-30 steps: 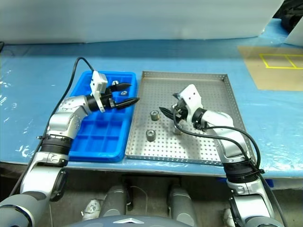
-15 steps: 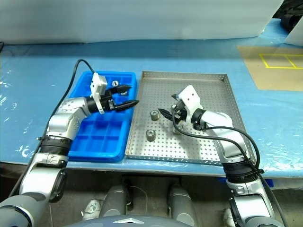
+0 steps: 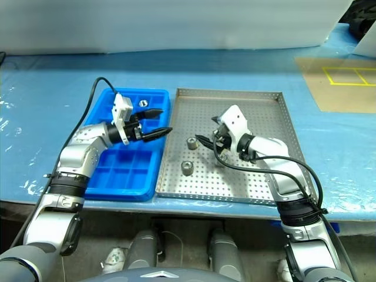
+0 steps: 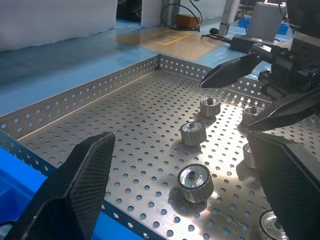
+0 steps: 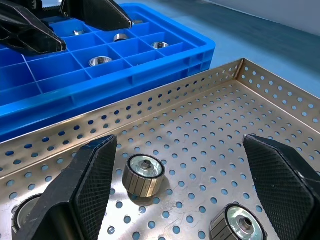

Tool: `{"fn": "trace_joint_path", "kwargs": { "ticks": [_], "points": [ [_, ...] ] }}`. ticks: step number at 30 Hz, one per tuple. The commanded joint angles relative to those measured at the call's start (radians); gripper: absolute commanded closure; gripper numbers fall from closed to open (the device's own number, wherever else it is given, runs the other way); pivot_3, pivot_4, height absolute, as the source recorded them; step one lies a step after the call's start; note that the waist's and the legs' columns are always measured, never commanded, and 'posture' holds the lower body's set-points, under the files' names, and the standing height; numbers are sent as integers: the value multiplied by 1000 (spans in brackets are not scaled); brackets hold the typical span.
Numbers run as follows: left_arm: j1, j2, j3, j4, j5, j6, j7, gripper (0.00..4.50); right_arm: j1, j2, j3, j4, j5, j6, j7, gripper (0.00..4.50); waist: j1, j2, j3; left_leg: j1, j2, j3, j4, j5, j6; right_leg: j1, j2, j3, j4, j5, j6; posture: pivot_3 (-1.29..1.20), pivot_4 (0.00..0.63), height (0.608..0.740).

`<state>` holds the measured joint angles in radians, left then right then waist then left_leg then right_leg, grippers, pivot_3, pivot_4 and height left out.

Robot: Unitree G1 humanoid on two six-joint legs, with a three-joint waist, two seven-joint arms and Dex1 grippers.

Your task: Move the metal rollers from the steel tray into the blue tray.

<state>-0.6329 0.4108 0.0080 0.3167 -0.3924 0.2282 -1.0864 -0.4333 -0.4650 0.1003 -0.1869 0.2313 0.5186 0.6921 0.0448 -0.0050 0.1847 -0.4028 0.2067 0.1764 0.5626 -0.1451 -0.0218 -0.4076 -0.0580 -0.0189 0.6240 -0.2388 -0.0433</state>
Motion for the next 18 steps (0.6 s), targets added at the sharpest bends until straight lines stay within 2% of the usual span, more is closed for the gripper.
{"fn": "trace_joint_path", "kwargs": {
  "ticks": [1, 18],
  "points": [
    [-2, 9, 19, -39, -16, -4, -1, 0, -25, 9, -12, -12, 3, -21, -11, 359, 0, 0, 0, 0, 0, 0, 0, 0, 0, 0, 0, 0, 0, 0, 0, -155, 150, 740],
    [-2, -1, 16, -49, -17, -5, 3, 0, -23, 11, -18, -6, 7, -27, -20, 359, 0, 0, 0, 0, 0, 0, 0, 0, 0, 0, 0, 0, 0, 0, 0, -151, 150, 740]
  ]
}}
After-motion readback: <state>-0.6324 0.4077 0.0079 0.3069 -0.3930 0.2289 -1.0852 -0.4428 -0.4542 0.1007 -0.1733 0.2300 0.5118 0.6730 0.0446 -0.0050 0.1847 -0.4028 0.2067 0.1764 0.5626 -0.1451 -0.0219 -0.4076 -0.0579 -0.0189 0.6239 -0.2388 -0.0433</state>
